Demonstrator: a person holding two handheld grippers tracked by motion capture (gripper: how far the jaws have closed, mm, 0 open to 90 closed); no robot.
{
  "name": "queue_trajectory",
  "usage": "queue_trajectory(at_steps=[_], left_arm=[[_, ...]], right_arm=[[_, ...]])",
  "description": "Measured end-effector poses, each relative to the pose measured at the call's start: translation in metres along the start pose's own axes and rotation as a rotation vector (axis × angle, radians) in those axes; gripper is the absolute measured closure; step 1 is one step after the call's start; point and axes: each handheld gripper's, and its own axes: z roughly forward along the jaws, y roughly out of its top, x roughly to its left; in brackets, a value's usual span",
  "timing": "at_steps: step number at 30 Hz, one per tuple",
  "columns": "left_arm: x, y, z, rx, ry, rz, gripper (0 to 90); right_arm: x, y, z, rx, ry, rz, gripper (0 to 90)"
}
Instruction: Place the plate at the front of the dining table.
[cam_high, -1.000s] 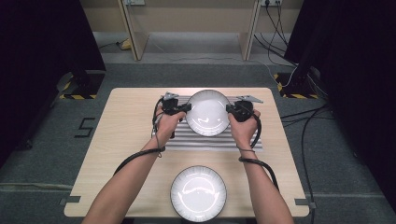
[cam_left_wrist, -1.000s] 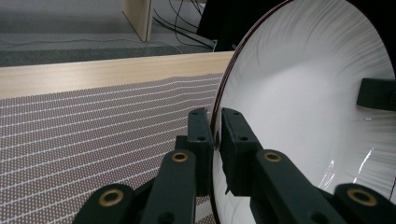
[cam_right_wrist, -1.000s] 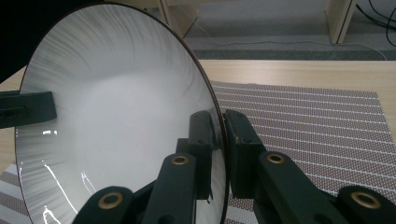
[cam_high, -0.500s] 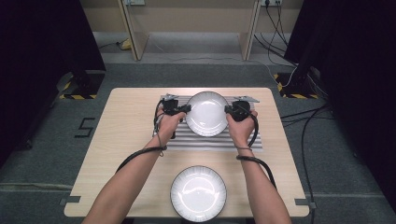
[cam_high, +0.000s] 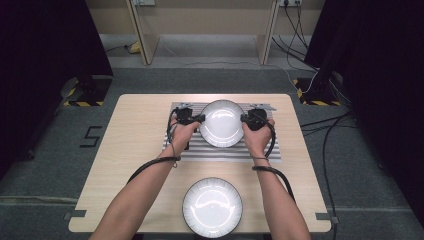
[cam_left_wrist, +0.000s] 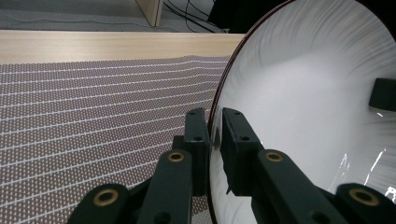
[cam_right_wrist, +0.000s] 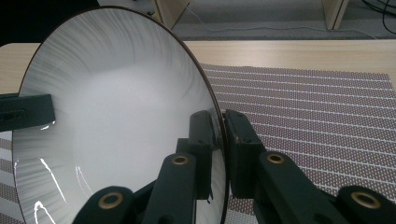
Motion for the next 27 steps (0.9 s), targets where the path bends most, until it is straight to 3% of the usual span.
queue_trajectory(at_steps=[14, 22, 27], left_arm=[[0.000, -0.003, 0.006, 0.017, 0.019, 0.008, 80.8], [0.003, -0.007, 0.012, 0.030, 0.029, -0.020, 80.4], [0.003, -0.006, 0.014, 0.036, 0.037, -0.017, 80.5]], right_arm=[[-0.003, -0.006, 0.010, 0.016, -0.014, 0.009, 81.1], [-0.003, -0.009, 0.015, 0.025, -0.021, 0.006, 81.3], [-0.004, -0.010, 0.019, 0.026, -0.026, 0.020, 81.1]])
